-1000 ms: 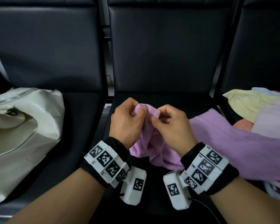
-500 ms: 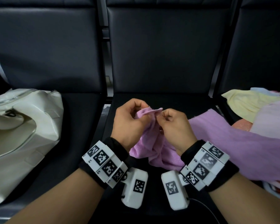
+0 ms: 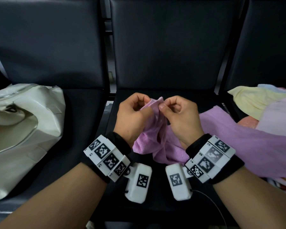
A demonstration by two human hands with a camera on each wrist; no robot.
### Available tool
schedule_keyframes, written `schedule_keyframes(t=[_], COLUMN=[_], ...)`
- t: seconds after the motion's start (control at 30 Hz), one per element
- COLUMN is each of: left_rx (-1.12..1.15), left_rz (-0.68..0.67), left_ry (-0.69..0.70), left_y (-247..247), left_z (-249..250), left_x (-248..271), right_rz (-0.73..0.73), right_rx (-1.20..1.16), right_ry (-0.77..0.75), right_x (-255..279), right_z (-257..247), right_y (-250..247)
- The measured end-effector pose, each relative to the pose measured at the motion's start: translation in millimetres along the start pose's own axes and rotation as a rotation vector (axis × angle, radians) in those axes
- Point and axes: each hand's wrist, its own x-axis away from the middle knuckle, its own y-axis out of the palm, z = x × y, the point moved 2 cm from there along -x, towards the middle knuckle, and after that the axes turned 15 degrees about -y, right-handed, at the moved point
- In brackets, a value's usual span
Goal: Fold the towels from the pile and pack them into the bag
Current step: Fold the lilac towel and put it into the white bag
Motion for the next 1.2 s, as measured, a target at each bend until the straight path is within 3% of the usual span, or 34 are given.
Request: schedule_keyframes(t=[0.13,0.27,0.43,0.63,0.97,1.2], left_rx=[0.045,-0.048,-0.134,-0.058,-0.064,-0.114], left_rz=[0.023,0.070,0.046,0.071,-0.071,-0.082], left_ry=[-0.068,-0.128,-0.074,-0.029,0.047,0.092], left_y=[-2.2,-6.1,-9.2,-8.8,-3.0,-1.2], left_z=[1.6,-3.9,-6.0,-3.1,-0.8,-0.2], left_x=[-4.4,-7.5,-5.2,-6.7,0.7,2.6], right_rz=[-0.016,-0.081,-0.130,-0.052,-0.049,-0.019], right_rx=[-0.007,0.019,0.051,0.065,0.042,0.069], right_ry=[-0.027,-0.062,-0.085,-0.063,-0.129,-0.180], right_x=[0.0,2.5,5.0,3.8,3.4,3.6], right_z=[-0.2,-0.1,-2.8,-2.1,-4.2,-6.9], right_y=[0.9,2.1,2.6,-1.3,0.7,-1.3])
